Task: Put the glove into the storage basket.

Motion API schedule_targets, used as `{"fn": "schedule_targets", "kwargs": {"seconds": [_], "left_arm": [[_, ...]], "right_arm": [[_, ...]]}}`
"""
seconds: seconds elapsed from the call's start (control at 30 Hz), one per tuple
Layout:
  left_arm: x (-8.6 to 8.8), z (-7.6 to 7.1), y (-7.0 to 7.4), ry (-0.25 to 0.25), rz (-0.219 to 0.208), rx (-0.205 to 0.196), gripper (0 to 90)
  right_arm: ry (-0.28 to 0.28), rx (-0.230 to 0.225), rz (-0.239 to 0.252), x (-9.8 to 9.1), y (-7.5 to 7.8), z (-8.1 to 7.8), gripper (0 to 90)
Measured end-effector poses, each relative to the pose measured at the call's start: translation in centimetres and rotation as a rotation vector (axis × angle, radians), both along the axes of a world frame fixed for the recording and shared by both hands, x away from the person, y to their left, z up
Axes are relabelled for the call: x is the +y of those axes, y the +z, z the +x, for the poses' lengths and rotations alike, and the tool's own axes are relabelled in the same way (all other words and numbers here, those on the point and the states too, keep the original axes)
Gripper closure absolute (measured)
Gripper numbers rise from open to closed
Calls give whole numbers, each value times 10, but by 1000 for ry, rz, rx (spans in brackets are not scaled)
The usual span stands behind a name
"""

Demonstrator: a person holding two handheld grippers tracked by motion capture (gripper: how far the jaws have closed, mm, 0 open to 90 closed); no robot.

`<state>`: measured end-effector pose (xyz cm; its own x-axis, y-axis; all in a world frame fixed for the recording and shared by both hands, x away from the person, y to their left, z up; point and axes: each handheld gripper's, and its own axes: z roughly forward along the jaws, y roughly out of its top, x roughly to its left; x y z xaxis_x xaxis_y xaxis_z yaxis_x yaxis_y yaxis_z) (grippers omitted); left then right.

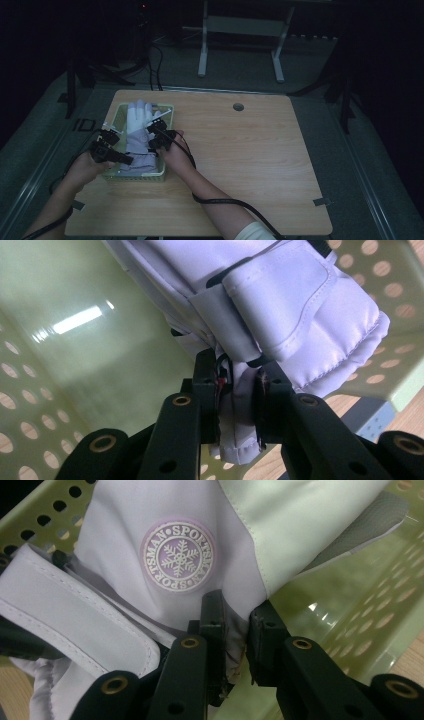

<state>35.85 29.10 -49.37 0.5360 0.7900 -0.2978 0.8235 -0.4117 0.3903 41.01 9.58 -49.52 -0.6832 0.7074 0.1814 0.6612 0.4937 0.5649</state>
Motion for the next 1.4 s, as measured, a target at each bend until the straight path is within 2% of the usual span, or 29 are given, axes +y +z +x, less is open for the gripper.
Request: {"fn": "schedule_targets", "kwargs": {"seconds": [0.07, 0.17, 0.2, 0.23, 0.27, 0.3, 0.33, 0.4, 0.43, 0.47, 0.5, 0.57, 0.6, 0.63, 0.67, 0.7, 0.73, 0.77, 0.8, 0.83, 0.87, 0.97, 1.0, 1.03, 1.17, 1.2, 1.23, 1.4], "left_arm": [[1, 1, -2, 5, -1, 9, 755], [1, 2, -8, 7, 15, 23, 747], [1, 2, -8, 7, 15, 23, 739], [-1, 2, -12, -3, 32, 34, 731], [-1, 2, -13, -7, 37, 38, 719], [-2, 2, -15, -9, 43, 37, 702], [-3, 2, -17, -1, 48, 36, 680], [-2, 2, -17, 10, 48, 21, 609], [-1, 2, -16, 20, 30, 11, 576], [0, 0, -13, 37, 17, -21, 507], [1, -1, -10, 54, 12, -45, 435], [3, -5, -4, 59, -20, -95, 293], [3, -5, -4, 59, -20, -95, 198], [3, -7, 1, 63, -21, -132, 198], [2, -9, 3, 64, -14, -159, 147], [2, -10, 4, 70, -12, -182, 135], [2, -12, 7, 77, -28, -207, 135], [2, -13, 8, 86, -46, -219, 134], [2, -13, 8, 86, -46, -219, 125], [2, -17, 10, 113, -83, -273, 125], [1, -18, 11, 118, -79, -295, 80], [-3, -24, 17, 135, -94, -383, 69], [-6, -26, 18, 143, -108, -402, 41], [-6, -26, 18, 143, -108, -402, 11], [-20, -32, 27, 142, -118, -484, 11], [-20, -32, 27, 142, -118, -484, 11], [-25, -33, 30, 140, -155, -496, 11], [-39, -35, 34, 115, -180, -510, 11]], "right_arm": [[1, 12, -1, 0, 0, 1, 767], [27, 27, -38, 3, 0, 3, 684], [27, 27, -38, 3, 0, 3, 684], [54, 38, -71, 3, -2, 5, 618], [59, 48, -77, 3, -4, 6, 610], [57, 53, -74, 1, -6, 7, 577], [66, 36, -51, 0, -6, 7, 534], [66, 25, -43, -1, -2, 7, 461], [76, 8, -26, -1, 0, 7, 368], [92, -12, 9, -3, 3, 8, 313], [94, -25, 22, -4, 8, 8, 304], [117, -58, 58, -8, 16, 9, 245], [117, -58, 58, -8, 16, 9, 245], [121, -54, 67, -9, 20, 9, 241], [148, -52, 91, -13, 26, 9, 224], [150, -53, 90, -14, 28, 9, 221], [150, -60, 87, -15, 30, 9, 214], [156, -71, 89, -18, 32, 8, 209], [156, -71, 89, -18, 32, 8, 209], [164, -76, 87, -20, 34, 8, 203], [171, -94, 92, -25, 37, 8, 194], [172, -106, 102, -32, 42, 8, 186], [173, -113, 100, -34, 43, 7, 182], [173, -113, 100, -34, 43, 7, 182], [182, -142, 99, -45, 45, 5, 168], [182, -142, 99, -45, 45, 5, 168], [187, -145, 101, -48, 45, 5, 162], [190, -165, 97, -61, 46, 3, 156]]}}
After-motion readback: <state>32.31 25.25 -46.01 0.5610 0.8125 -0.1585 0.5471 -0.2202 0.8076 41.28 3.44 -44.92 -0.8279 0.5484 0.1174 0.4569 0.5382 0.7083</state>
